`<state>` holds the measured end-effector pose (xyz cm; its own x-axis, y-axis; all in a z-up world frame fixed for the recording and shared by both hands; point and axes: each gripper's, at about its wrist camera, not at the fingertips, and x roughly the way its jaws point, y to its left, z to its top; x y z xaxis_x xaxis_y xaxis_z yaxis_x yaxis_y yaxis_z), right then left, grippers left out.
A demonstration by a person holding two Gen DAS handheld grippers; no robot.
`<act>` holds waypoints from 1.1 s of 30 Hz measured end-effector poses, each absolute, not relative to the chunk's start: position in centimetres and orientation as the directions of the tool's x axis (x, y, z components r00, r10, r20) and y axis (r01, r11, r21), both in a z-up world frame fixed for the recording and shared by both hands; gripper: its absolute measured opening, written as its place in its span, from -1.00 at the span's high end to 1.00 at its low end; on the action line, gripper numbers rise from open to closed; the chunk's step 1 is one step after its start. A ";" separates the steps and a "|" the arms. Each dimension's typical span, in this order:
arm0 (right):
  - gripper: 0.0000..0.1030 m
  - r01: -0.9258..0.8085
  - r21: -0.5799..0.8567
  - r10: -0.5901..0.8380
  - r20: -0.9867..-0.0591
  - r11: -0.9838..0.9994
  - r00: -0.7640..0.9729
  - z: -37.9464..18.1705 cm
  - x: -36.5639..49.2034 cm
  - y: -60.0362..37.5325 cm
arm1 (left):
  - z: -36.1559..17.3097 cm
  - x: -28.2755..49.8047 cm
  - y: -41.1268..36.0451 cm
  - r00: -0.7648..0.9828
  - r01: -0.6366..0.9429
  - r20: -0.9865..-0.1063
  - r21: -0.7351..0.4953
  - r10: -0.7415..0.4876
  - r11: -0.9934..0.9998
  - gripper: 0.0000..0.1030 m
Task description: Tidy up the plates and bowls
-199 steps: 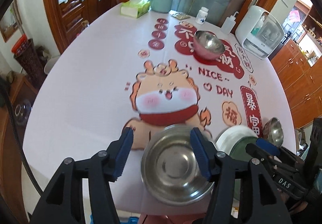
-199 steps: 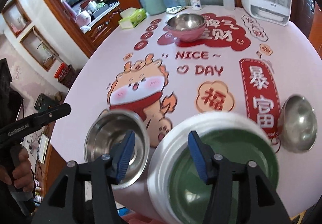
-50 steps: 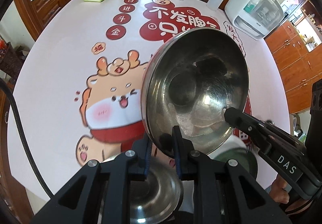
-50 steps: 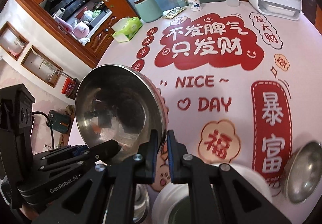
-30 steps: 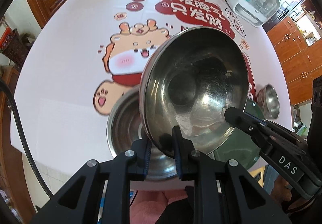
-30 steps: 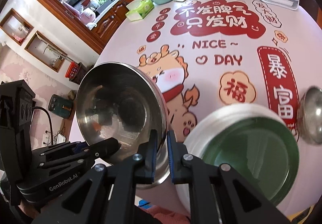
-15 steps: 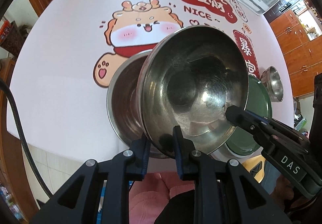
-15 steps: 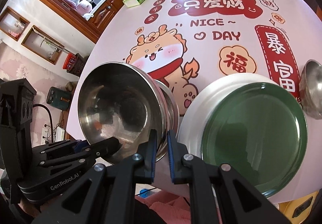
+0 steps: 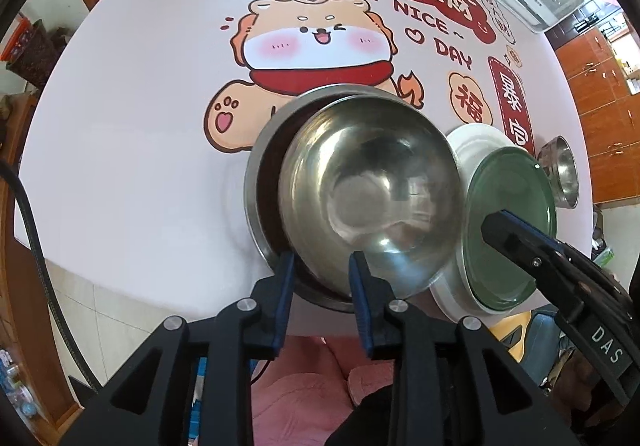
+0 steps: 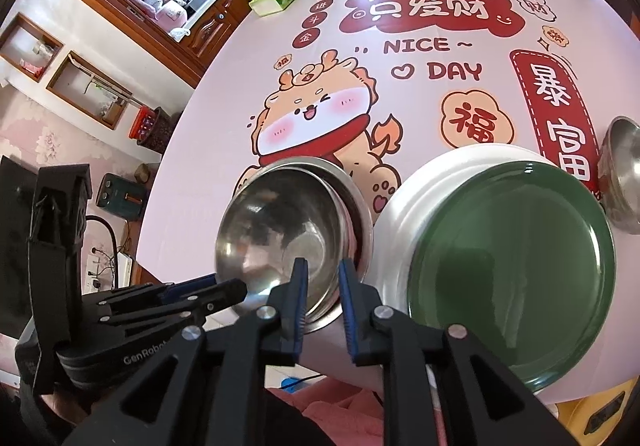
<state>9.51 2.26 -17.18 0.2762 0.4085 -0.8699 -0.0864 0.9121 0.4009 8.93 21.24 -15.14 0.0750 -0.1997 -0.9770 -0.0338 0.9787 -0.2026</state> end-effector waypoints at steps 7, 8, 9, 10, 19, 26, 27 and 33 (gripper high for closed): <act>0.66 -0.060 0.403 0.402 -0.867 0.913 0.294 -17.1 8.4 1.4 | -14.2 8.3 21.0 0.132 -0.017 -0.964 -0.236 -0.231 0.972 0.38; 0.66 -0.056 0.405 0.403 -0.866 0.913 0.297 -17.1 8.1 1.3 | -14.0 8.2 20.9 0.145 -0.009 -0.960 -0.244 -0.240 0.970 0.37; 0.66 -0.052 0.408 0.404 -0.864 0.912 0.302 -17.1 7.8 1.2 | -13.7 8.0 20.7 0.161 0.003 -0.954 -0.255 -0.253 0.967 0.37; 0.66 -0.049 0.410 0.404 -0.861 0.911 0.308 -17.0 7.5 1.0 | -13.6 7.9 20.6 0.170 0.012 -0.951 -0.261 -0.259 0.965 0.37; 0.51 -0.027 0.427 0.404 -0.833 0.904 0.377 -16.1 5.6 -0.7 | -11.0 6.5 18.2 0.276 0.124 -0.904 -0.302 -0.325 0.945 0.35; 0.48 -0.039 0.411 0.382 -0.803 0.911 0.457 -14.7 5.4 -3.0 | -8.8 6.7 16.1 0.367 0.185 -0.864 -0.297 -0.346 0.937 0.16; 0.48 -0.045 0.401 0.373 -0.799 0.915 0.471 -14.5 5.3 -3.4 | -8.5 6.7 15.6 0.381 0.192 -0.856 -0.297 -0.350 0.935 0.16; 0.47 -0.071 0.349 0.332 -0.783 0.935 0.527 -13.5 4.6 -5.9 | -7.2 6.7 12.5 0.423 0.220 -0.830 -0.295 -0.363 0.930 0.13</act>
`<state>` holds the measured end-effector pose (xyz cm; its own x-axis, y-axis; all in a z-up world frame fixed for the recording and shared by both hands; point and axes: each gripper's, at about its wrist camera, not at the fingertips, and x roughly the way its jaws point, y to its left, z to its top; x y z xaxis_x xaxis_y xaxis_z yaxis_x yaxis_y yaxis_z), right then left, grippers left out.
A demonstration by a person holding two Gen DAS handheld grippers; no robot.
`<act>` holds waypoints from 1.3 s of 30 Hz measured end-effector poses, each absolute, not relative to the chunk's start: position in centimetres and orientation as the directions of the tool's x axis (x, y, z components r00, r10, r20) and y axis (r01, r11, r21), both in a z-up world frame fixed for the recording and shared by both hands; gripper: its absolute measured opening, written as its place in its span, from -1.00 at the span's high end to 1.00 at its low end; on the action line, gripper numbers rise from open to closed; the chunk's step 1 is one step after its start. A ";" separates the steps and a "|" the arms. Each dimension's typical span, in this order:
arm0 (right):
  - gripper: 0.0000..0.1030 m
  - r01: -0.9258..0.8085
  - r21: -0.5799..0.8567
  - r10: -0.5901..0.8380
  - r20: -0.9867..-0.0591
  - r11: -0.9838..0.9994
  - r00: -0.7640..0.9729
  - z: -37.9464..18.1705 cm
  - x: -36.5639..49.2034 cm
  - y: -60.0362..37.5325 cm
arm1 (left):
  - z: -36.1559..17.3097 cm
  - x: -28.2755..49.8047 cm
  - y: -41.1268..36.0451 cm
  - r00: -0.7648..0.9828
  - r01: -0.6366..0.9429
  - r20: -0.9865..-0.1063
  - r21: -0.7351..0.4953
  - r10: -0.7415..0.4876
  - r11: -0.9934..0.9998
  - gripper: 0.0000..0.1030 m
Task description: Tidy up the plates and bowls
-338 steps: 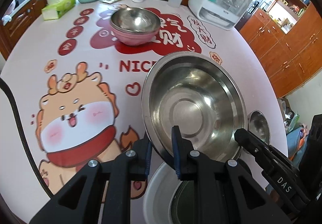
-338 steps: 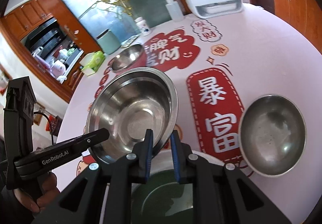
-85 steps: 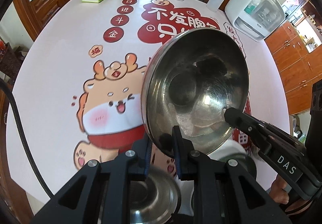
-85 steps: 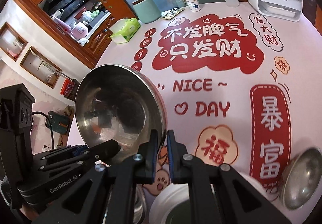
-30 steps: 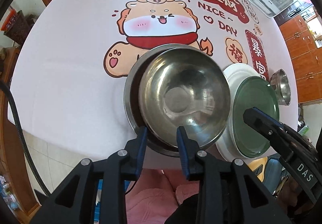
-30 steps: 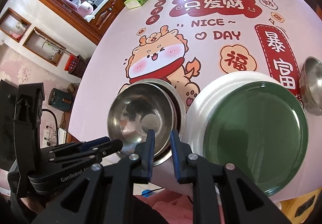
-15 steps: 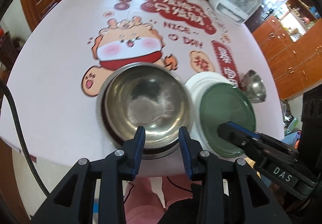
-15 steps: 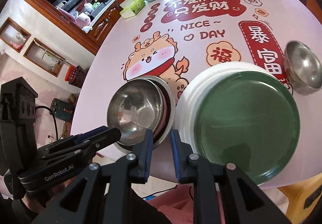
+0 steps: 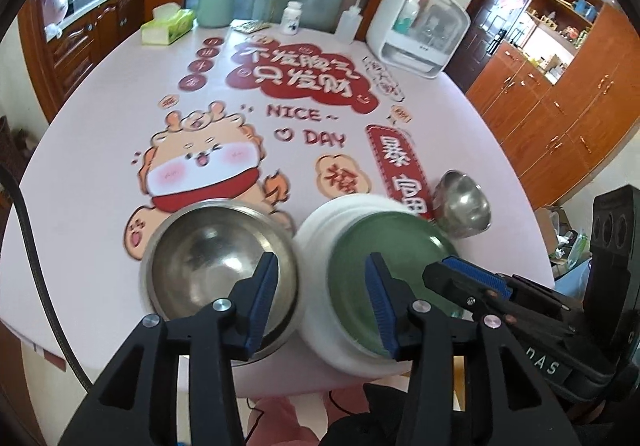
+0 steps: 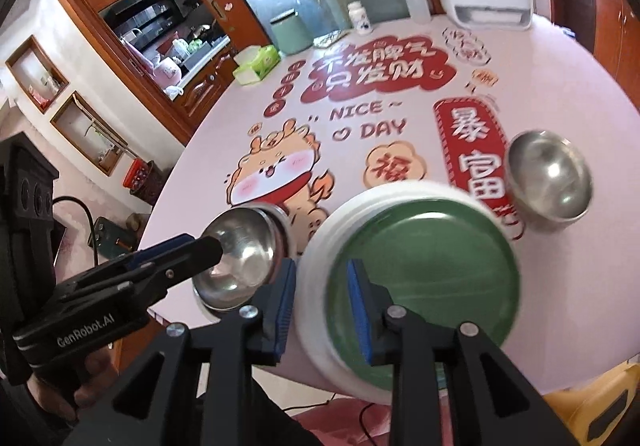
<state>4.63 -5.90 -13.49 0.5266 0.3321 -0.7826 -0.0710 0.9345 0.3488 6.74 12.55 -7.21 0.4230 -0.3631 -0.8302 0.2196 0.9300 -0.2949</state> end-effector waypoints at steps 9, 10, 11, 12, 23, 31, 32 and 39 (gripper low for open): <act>0.44 -0.114 0.237 0.258 -0.772 0.965 0.580 -12.2 3.9 -10.4 | -6.7 6.9 7.2 0.442 0.213 -0.815 -0.310 -0.375 0.926 0.06; 0.39 -0.122 0.230 0.257 -0.769 0.966 0.586 -12.0 3.8 -11.0 | -6.7 6.8 6.6 0.444 0.213 -0.813 -0.312 -0.376 0.926 0.05; 0.35 -0.128 0.224 0.255 -0.766 0.966 0.590 -11.9 3.8 -11.4 | -6.6 6.8 5.9 0.445 0.211 -0.812 -0.314 -0.377 0.926 0.05; 0.25 -0.133 0.211 0.248 -0.765 0.968 0.595 -11.8 3.8 -12.2 | -6.6 6.8 5.3 0.446 0.210 -0.812 -0.315 -0.377 0.926 0.05; 0.17 -0.197 0.096 0.200 -0.757 0.976 0.622 -11.6 3.7 -17.5 | -6.9 6.6 -0.5 0.469 0.167 -0.804 -0.327 -0.367 0.930 -0.05; 0.01 -0.261 0.030 0.194 -0.752 0.965 0.630 -11.9 4.5 -20.9 | -7.5 6.9 -4.5 0.485 0.127 -0.802 -0.329 -0.348 0.936 -0.17; 0.00 -0.266 0.022 0.192 -0.752 0.964 0.631 -11.9 4.6 -21.3 | -7.7 7.0 -4.8 0.484 0.122 -0.804 -0.329 -0.346 0.936 -0.19; -0.05 -0.295 -0.013 0.182 -0.760 0.955 0.623 -12.9 5.9 -23.8 | -8.1 7.8 -7.3 0.481 0.082 -0.816 -0.320 -0.319 0.944 -0.40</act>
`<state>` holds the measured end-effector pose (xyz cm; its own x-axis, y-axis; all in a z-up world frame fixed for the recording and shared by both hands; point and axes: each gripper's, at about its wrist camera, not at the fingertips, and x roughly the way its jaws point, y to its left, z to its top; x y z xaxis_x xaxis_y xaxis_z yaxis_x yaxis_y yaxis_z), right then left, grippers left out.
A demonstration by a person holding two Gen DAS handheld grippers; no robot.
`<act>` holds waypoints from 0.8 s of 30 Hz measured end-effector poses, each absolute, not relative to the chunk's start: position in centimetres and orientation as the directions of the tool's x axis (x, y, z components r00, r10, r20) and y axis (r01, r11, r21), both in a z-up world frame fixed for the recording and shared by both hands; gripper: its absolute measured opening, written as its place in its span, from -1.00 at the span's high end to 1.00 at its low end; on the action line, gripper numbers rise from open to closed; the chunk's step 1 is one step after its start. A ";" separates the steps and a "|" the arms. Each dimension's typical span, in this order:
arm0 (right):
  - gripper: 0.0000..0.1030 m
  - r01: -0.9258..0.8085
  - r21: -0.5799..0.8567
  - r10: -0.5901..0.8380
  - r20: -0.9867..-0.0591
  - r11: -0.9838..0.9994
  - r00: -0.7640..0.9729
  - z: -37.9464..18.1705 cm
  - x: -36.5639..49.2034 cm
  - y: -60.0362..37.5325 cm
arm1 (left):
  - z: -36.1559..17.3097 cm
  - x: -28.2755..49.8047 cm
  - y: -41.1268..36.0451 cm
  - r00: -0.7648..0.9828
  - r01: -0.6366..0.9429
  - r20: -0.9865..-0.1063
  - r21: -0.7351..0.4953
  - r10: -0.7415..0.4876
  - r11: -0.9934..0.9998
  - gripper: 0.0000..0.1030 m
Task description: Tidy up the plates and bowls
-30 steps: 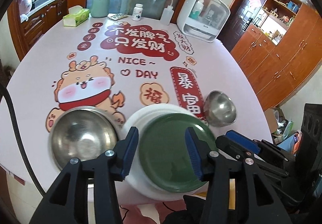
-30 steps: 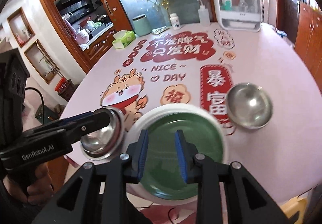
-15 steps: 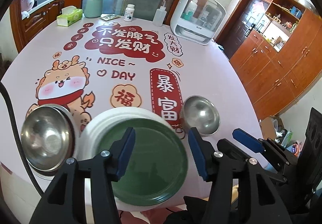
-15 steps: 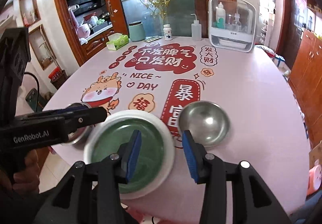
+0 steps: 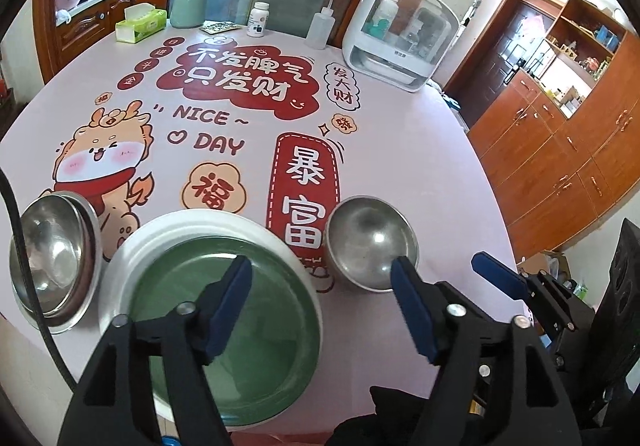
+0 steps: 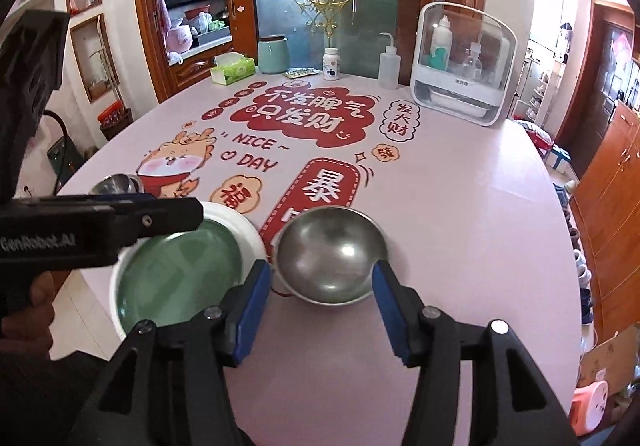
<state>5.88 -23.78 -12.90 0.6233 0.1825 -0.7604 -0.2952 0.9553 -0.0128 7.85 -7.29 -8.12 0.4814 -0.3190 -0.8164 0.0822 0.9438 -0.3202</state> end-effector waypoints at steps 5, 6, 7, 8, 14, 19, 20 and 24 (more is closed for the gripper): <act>-0.13 -0.298 -0.010 0.184 -0.767 0.954 0.615 -13.5 7.0 -25.0 | -8.9 9.0 -8.6 0.442 0.066 -0.847 -0.298 -0.295 0.952 -0.42; -0.13 -0.303 -0.011 0.185 -0.770 0.953 0.611 -13.7 7.3 -25.2 | -9.1 9.3 -8.8 0.436 0.058 -0.853 -0.293 -0.288 0.954 -0.42; -0.13 -0.307 -0.011 0.186 -0.773 0.952 0.606 -13.8 7.6 -25.3 | -9.3 9.5 -8.9 0.431 0.051 -0.857 -0.289 -0.282 0.956 -0.42; -0.13 -0.312 -0.010 0.189 -0.777 0.950 0.600 -14.0 8.0 -25.4 | -9.4 9.9 -9.0 0.426 0.042 -0.863 -0.283 -0.273 0.958 -0.42; -0.13 -0.334 0.009 0.211 -0.790 0.943 0.576 -14.8 9.7 -26.3 | -10.1 12.0 -9.5 0.398 0.035 -0.879 -0.271 -0.262 0.962 -0.43; -0.13 -0.334 0.034 0.221 -0.811 0.942 0.541 -15.8 11.4 -27.0 | -11.1 14.1 -10.6 0.364 0.045 -0.900 -0.242 -0.242 0.969 -0.42; -0.13 -0.332 0.039 0.223 -0.814 0.942 0.537 -16.0 11.6 -27.2 | -11.3 14.5 -10.7 0.354 0.043 -0.907 -0.230 -0.231 0.972 -0.42; -0.13 -0.329 0.066 0.235 -0.830 0.942 0.506 -16.7 12.6 -27.8 | -12.8 16.3 -10.8 0.298 0.022 -0.929 -0.225 -0.221 0.974 -0.42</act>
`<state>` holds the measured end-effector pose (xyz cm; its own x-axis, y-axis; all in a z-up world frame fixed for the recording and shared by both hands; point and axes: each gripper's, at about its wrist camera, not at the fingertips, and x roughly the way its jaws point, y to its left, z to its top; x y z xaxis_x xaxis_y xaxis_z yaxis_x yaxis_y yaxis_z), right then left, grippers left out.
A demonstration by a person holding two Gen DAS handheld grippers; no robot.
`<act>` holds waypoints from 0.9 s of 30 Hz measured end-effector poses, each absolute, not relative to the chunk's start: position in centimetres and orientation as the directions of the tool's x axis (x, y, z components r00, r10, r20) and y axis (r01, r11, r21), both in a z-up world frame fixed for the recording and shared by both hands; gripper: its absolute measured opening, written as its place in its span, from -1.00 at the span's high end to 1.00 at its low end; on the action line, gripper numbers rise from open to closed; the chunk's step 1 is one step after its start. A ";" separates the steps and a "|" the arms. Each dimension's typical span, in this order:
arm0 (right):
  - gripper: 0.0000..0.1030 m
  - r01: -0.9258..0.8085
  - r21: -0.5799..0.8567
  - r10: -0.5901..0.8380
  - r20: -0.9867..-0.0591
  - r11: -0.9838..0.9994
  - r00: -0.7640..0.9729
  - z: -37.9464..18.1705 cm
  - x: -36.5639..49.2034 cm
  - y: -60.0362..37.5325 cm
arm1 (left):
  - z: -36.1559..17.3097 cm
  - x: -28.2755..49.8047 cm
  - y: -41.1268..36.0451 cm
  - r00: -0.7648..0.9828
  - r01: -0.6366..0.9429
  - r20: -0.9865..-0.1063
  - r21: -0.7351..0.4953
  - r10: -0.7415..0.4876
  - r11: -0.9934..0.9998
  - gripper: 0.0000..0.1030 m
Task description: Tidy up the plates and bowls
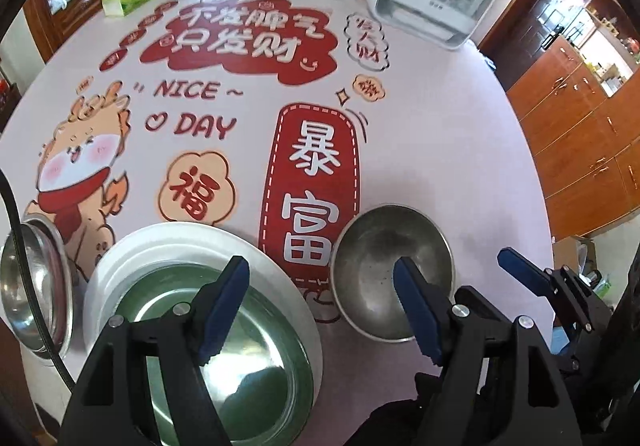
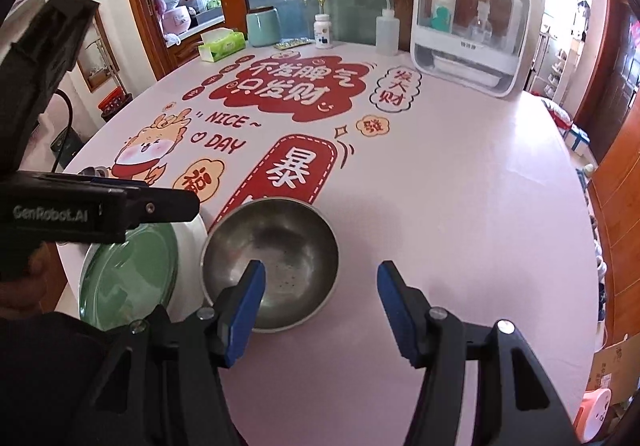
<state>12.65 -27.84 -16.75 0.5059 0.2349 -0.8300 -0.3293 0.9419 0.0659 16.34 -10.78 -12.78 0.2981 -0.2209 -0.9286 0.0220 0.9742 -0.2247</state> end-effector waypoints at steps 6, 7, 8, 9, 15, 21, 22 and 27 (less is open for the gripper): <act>-0.13 -0.314 0.105 0.248 -0.852 0.944 0.461 -18.0 13.7 -28.7 | -14.8 17.6 -11.7 0.218 0.026 -0.951 -0.219 -0.219 0.975 -0.42; -0.13 -0.314 0.113 0.253 -0.856 0.943 0.452 -18.2 13.9 -28.7 | -15.0 17.7 -11.9 0.208 0.029 -0.953 -0.218 -0.219 0.975 -0.42; -0.12 -0.315 0.120 0.258 -0.858 0.941 0.444 -18.4 14.0 -28.8 | -15.3 17.9 -12.1 0.196 0.032 -0.956 -0.217 -0.219 0.976 -0.42; -0.09 -0.316 0.130 0.265 -0.860 0.940 0.435 -18.6 14.2 -28.8 | -15.6 18.0 -12.2 0.188 0.032 -0.958 -0.214 -0.216 0.976 -0.42; 0.07 -0.319 0.169 0.292 -0.873 0.932 0.391 -19.7 14.9 -28.9 | -16.5 18.5 -12.4 0.148 0.023 -0.967 -0.203 -0.205 0.979 -0.24; 0.27 -0.302 0.189 0.298 -0.879 0.934 0.372 -20.4 15.3 -29.3 | -17.2 19.0 -13.0 0.122 0.040 -0.971 -0.201 -0.205 0.979 0.09; 0.34 -0.300 0.191 0.298 -0.880 0.935 0.370 -20.4 15.4 -29.4 | -17.3 19.0 -13.1 0.115 0.043 -0.972 -0.202 -0.206 0.978 0.17; 0.41 -0.287 0.204 0.303 -0.880 0.936 0.365 -20.7 15.5 -29.8 | -18.0 19.3 -13.6 0.082 0.053 -0.974 -0.206 -0.210 0.977 0.54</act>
<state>15.49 -29.80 -20.71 0.3649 0.3033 -0.8802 -0.2866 0.9361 0.2038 19.27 -13.62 -18.02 0.0819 -0.2099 -0.9743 0.0535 0.9771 -0.2061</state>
